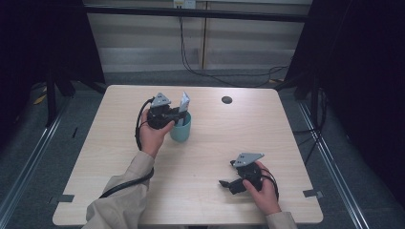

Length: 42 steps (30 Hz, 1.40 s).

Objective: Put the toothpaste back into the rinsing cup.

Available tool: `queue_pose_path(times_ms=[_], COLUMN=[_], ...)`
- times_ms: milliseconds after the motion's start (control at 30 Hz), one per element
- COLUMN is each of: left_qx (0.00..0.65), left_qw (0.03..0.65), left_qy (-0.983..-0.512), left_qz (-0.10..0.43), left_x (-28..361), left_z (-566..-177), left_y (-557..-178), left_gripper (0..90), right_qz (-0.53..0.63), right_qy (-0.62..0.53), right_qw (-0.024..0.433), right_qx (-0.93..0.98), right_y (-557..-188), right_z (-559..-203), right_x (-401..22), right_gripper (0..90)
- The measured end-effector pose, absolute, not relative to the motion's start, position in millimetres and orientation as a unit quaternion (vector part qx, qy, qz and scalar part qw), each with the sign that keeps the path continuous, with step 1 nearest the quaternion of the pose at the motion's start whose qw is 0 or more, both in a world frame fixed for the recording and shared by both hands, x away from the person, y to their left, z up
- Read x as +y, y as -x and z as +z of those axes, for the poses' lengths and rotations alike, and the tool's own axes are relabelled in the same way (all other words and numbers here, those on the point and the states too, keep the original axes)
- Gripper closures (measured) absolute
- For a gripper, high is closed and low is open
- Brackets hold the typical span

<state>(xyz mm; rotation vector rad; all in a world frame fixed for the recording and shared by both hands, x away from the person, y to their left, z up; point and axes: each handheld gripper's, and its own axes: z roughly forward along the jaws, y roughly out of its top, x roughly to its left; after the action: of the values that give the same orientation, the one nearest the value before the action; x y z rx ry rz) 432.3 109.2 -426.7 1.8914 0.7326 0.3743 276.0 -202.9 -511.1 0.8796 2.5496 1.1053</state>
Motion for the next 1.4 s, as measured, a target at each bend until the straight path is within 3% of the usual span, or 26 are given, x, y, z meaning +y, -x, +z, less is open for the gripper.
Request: queue_pose_path(times_ms=[533,1400], left_qx=[0.303,0.325], left_qw=[0.500,0.478], left_qy=[-0.798,-0.806], left_qz=[0.143,0.126], left_x=[118,120], left_z=[-426,-428], left_y=[-423,-418], left_gripper=[69.1,31.8], right_qz=[0.377,0.377], right_qy=[-0.300,-0.300], right_qw=[0.113,0.113], right_qx=[0.869,0.869], right_y=[-276,-276], right_z=[-511,-511], right_x=[-203,-203], right_gripper=[11.4,11.4])
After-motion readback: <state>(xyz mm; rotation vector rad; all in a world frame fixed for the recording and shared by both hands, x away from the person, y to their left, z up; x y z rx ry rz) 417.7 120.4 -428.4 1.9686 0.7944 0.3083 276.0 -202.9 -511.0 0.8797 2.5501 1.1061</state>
